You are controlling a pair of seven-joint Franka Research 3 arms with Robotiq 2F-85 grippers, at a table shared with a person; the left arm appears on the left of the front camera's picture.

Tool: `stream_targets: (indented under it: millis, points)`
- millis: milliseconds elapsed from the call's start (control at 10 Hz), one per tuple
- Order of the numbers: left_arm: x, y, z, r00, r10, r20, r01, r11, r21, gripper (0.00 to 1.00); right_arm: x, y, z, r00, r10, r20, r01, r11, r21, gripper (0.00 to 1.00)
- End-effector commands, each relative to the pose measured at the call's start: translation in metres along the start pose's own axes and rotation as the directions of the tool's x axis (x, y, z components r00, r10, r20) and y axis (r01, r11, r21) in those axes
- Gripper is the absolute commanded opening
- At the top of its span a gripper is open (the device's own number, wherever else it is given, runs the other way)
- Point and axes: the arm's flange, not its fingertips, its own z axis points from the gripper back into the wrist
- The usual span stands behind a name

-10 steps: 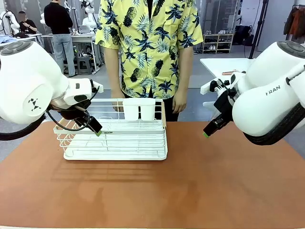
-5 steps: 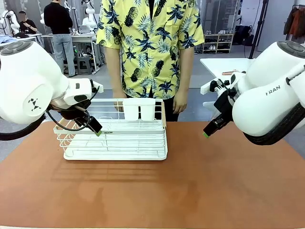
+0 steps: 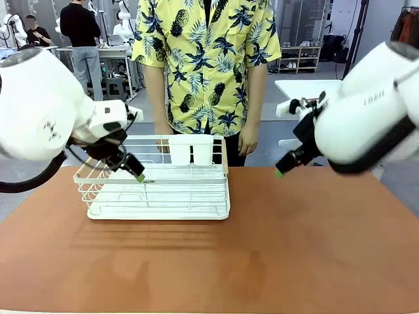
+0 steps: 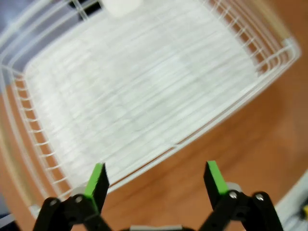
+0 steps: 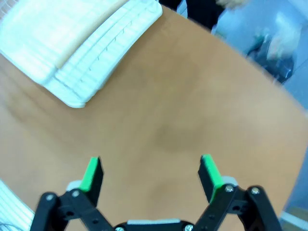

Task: Clean the table.
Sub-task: Pick up the Lint Roller when the human hands it over.

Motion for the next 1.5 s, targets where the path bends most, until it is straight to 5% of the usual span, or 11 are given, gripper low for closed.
stream_targets:
  millis: [0, 100, 300, 400, 800, 1000, 1400]
  points:
    - [0.01, 0.049, 0.05, 0.99, 0.129, -0.057, -0.141, 0.93, -0.339, 1.0, 0.02, -0.051, 0.045, 0.984, -0.171, -0.057, 0.18, 0.93, 0.319, 1.0]
    - [0.001, 0.073, 0.071, 0.973, 0.221, -0.064, -0.222, 0.831, -0.509, 1.0, 0.019, -0.07, 0.058, 0.964, -0.252, -0.089, 0.262, 0.822, 0.505, 1.0]
    - [-0.035, 0.132, 0.11, 0.896, 0.434, -0.097, -0.359, 0.576, -0.734, 1.0, 0.003, -0.106, 0.076, 0.924, -0.358, -0.138, 0.353, 0.655, 0.668, 1.0]
    - [-0.056, 0.155, 0.129, 0.859, 0.507, -0.067, -0.365, 0.517, -0.774, 1.0, -0.009, -0.128, 0.087, 0.888, -0.436, -0.144, 0.398, 0.574, 0.716, 1.0]
    - [-0.15, 0.239, 0.208, 0.65, 0.759, -0.034, -0.532, 0.423, -0.733, 1.0, -0.087, -0.224, 0.127, 0.75, -0.653, -0.102, 0.519, 0.486, 0.703, 1.0]
    - [-0.195, 0.271, 0.22, 0.62, 0.783, -0.049, -0.549, 0.388, -0.741, 1.0, -0.121, -0.267, 0.141, 0.689, -0.72, -0.083, 0.555, 0.451, 0.699, 1.0]
    - [-0.27, 0.319, 0.228, 0.476, 0.876, -0.084, -0.637, 0.278, -0.719, 1.0, -0.172, -0.311, 0.17, 0.595, -0.803, -0.024, 0.581, 0.41, 0.703, 1.0]
